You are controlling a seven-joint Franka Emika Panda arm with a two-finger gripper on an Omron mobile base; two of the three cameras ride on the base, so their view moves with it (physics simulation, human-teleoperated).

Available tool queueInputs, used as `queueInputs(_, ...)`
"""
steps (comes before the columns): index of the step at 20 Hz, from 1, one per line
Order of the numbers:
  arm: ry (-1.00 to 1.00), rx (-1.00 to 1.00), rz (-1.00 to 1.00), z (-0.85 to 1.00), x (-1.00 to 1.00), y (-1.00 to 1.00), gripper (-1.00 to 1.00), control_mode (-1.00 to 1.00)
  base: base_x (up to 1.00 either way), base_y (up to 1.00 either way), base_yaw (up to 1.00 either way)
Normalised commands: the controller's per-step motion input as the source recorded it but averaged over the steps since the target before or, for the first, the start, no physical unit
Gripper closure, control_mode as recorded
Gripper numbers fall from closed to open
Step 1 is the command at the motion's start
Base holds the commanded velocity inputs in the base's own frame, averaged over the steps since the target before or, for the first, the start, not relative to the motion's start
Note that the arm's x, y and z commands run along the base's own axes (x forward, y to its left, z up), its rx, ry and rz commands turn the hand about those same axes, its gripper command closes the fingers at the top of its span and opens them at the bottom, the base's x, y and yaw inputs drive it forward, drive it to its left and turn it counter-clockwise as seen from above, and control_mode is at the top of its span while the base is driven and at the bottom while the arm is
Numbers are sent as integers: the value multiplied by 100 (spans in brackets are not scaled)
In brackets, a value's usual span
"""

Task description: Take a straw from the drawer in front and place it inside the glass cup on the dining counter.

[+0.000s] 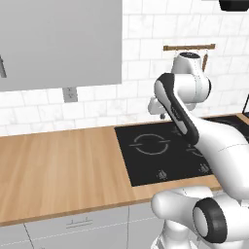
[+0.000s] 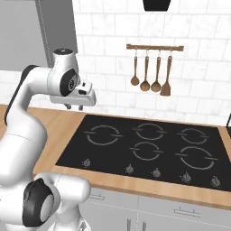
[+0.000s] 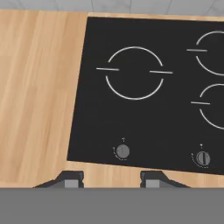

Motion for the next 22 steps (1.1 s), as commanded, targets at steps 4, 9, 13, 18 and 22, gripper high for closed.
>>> queueInputs(4, 0, 0, 0, 0, 0, 0, -100, 100, 0, 0, 0)
queueInputs(9, 0, 0, 0, 0, 0, 0, -100, 100, -34, 27, -13)
queueInputs(13, 0, 0, 0, 0, 0, 0, -100, 100, -57, 55, -43)
queueInputs(18, 0, 0, 0, 0, 0, 0, -100, 100, -39, 71, -54)
queueInputs(22, 0, 0, 0, 0, 0, 0, -100, 100, -3, 64, -32)
